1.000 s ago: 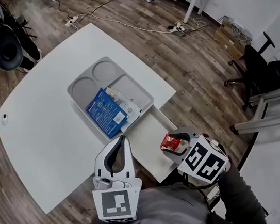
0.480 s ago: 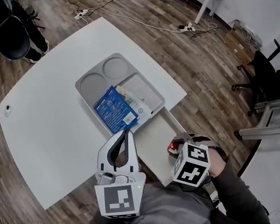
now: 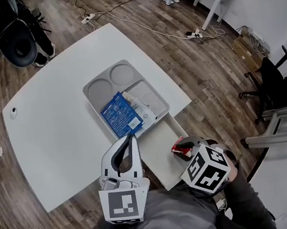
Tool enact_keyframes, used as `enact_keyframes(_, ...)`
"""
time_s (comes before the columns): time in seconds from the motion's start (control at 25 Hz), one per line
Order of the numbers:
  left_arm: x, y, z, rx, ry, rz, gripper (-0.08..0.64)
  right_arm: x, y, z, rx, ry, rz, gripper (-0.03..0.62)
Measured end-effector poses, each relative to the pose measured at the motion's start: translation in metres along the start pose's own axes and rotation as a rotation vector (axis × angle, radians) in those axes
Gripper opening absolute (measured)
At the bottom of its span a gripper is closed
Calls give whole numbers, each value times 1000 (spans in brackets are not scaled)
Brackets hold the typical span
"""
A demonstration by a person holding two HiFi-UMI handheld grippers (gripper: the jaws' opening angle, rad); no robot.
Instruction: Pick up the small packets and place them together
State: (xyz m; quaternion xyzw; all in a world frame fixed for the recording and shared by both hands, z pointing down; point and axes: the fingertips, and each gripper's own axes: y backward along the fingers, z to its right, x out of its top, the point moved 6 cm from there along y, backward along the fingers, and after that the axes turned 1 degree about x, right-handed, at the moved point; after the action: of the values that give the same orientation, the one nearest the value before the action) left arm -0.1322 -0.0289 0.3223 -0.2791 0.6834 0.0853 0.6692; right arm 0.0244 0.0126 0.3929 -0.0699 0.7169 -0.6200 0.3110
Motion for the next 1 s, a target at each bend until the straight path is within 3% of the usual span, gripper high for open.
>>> enact_keyframes(0.24, 20, 6, 1, 25, -34, 28, -5, 35, 43, 23, -82, 6, 194, 81)
enact_keyframes(0.48, 22, 14, -11, 129, -28, 9, -5, 69, 50, 70, -168, 29, 352, 81)
enact_keyframes(0.76, 4, 19, -32, 296, 9, -62, -5, 113, 31, 117, -128, 107, 503, 83)
enact_keyframes(1.0, -3, 14, -38, 384, 64, -95, -5, 140, 7, 135, 9, 124, 551, 97)
